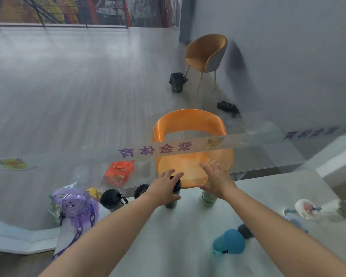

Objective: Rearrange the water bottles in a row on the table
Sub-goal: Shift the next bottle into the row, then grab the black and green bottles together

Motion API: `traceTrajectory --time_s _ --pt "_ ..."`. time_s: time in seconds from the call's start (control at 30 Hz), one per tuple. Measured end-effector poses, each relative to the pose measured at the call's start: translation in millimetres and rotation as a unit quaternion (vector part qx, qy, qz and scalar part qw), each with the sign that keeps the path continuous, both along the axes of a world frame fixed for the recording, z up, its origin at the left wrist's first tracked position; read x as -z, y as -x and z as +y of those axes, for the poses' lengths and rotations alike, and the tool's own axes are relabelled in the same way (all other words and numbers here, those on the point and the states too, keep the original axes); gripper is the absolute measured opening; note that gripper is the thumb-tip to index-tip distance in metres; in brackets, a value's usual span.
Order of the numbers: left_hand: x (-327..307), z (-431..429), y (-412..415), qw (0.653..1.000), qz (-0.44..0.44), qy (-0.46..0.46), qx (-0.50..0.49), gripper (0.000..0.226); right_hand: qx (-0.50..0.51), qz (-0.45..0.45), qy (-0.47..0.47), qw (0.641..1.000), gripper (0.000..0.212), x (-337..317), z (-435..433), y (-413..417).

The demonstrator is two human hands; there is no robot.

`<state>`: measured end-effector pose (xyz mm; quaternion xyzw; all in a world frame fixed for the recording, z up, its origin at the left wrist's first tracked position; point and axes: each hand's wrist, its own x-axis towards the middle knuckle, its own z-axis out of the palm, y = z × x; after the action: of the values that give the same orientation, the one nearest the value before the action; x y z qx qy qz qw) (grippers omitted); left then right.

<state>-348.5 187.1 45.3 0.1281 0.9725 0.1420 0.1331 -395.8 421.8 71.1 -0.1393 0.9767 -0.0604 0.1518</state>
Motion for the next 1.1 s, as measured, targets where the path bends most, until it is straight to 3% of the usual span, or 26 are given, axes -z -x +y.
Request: traceTrajectory --time_s 0.1,0.23,0.43,1.1 --pt "0 13 0 1.0 -0.02 0.016 -0.005 0.081 0.074 -0.054 -0.015 0.996 0.087 8 25 0" --pt "2 19 -1 0.999 -0.013 0.044 -0.017 0.07 0.111 -0.084 0.051 0.989 0.074 21 39 1" --pt "1 23 1 0.998 -0.019 0.053 -0.029 0.061 0.079 -0.073 0.091 0.99 0.064 22 37 8" --pt "2 22 3 0.999 -0.008 0.041 -0.033 0.057 -0.008 -0.072 0.083 0.994 0.068 26 -5 1"
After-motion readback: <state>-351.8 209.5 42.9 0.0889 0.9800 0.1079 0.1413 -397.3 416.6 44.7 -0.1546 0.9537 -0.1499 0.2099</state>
